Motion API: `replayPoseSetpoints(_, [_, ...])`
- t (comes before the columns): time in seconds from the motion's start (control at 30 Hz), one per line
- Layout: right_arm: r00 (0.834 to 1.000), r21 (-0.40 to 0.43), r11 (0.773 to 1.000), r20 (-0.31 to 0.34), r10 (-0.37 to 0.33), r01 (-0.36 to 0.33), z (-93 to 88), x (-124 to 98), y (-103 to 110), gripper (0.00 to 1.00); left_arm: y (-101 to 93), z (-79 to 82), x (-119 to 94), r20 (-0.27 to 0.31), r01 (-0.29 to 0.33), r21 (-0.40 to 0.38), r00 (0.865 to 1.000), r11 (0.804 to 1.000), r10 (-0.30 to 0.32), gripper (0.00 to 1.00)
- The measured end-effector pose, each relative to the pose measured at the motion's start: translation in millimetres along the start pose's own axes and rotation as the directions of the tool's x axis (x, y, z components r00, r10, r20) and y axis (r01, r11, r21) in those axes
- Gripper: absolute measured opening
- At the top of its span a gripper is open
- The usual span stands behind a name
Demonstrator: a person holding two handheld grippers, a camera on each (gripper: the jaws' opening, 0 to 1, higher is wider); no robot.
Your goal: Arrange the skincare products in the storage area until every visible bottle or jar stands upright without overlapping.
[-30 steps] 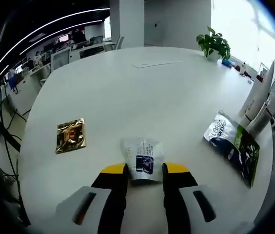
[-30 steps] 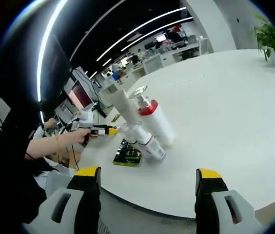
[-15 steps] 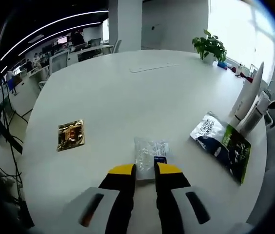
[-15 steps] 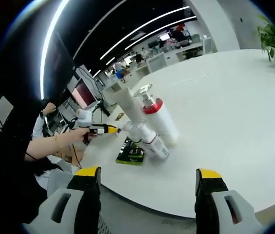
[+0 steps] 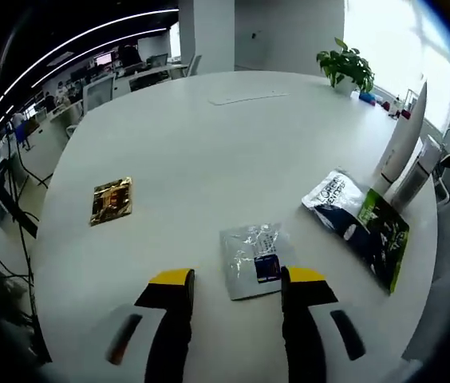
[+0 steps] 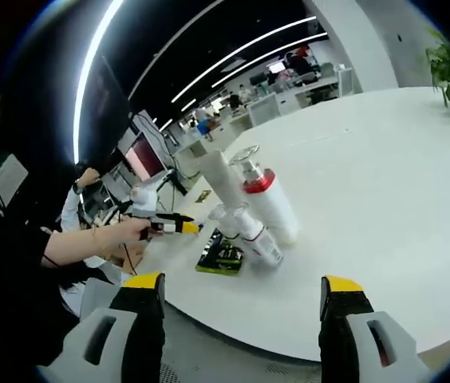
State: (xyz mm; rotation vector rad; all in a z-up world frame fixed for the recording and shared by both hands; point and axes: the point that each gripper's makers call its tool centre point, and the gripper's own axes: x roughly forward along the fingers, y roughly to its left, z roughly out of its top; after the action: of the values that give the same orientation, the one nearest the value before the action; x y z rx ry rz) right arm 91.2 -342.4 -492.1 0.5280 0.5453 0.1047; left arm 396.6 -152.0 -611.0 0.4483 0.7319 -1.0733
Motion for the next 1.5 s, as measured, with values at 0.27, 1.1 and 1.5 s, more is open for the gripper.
replayPoseSetpoints(0.27, [0.999, 0.017, 1.000, 0.039, 0.000, -0.001, 5.5, -3.3, -2.8, 0.82, -1.3, 4.8, 18.1, -0.023, -0.036, 0.038, 0.999, 0.999, 0.037, 0.37])
replayPoseSetpoints(1.1, [0.998, -0.030, 0.999, 0.058, 0.028, -0.026, 13.1, -2.0, 6.3, 0.80, -8.3, 6.6, 6.0, 0.052, -0.022, 0.108, 0.999, 0.994, 0.016, 0.05])
replayPoseSetpoints(1.5, [0.890, -0.193, 0.869, -0.110, 0.443, -0.456, 15.6, 37.8, 141.0, 0.63, -83.8, 32.5, -95.9, 0.115, 0.303, 0.243, 0.934, 0.921, -0.338, 0.04])
